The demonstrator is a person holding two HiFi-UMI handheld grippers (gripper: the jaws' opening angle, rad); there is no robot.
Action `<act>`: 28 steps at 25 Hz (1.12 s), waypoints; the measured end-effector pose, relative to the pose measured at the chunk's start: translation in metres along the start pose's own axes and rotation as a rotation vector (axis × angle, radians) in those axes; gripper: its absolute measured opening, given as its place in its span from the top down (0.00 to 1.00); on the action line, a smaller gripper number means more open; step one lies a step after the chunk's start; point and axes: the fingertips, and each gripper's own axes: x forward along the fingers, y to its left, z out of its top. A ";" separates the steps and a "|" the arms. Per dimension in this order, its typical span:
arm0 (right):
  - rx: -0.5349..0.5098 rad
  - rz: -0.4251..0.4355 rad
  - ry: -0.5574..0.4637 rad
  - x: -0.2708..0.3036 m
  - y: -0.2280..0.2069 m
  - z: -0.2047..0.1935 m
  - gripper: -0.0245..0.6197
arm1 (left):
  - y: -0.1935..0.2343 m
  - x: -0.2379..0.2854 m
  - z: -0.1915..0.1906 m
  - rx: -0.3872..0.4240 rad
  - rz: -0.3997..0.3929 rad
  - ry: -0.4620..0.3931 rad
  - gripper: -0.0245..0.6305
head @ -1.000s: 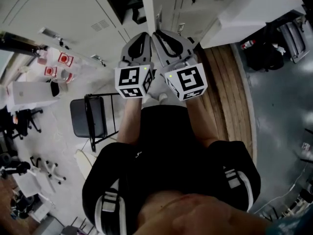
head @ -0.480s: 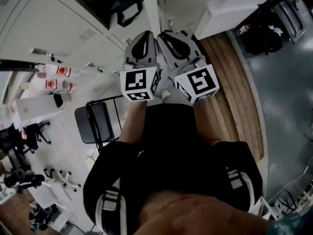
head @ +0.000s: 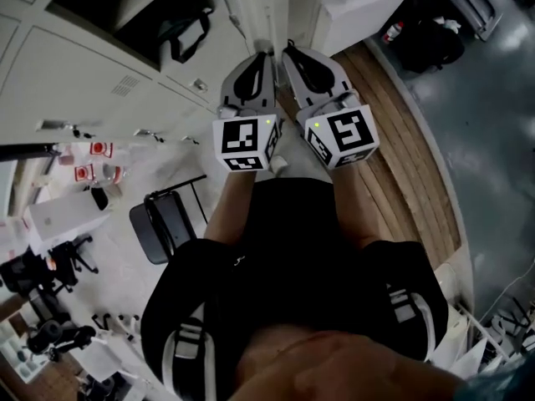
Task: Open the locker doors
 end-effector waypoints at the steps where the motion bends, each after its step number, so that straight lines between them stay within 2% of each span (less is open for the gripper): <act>1: -0.003 -0.014 -0.002 -0.001 -0.004 0.000 0.91 | -0.004 0.002 -0.001 -0.001 -0.010 0.001 0.95; 9: -0.018 -0.078 0.015 -0.006 -0.018 -0.004 0.93 | -0.024 0.008 0.001 0.012 -0.063 0.003 0.95; 13: -0.096 -0.127 0.033 -0.011 -0.019 -0.001 0.93 | -0.021 0.003 -0.002 -0.002 -0.062 0.013 0.95; 17: -0.048 -0.042 -0.022 -0.008 -0.002 0.009 0.93 | -0.007 -0.001 -0.009 -0.024 -0.029 0.025 0.95; 21: -0.018 0.009 0.014 0.007 0.015 -0.011 0.93 | 0.014 -0.013 -0.017 -0.033 0.026 0.032 0.95; 28: 0.017 0.177 0.048 0.045 0.069 -0.031 0.93 | 0.081 -0.059 -0.030 -0.044 0.223 0.041 0.95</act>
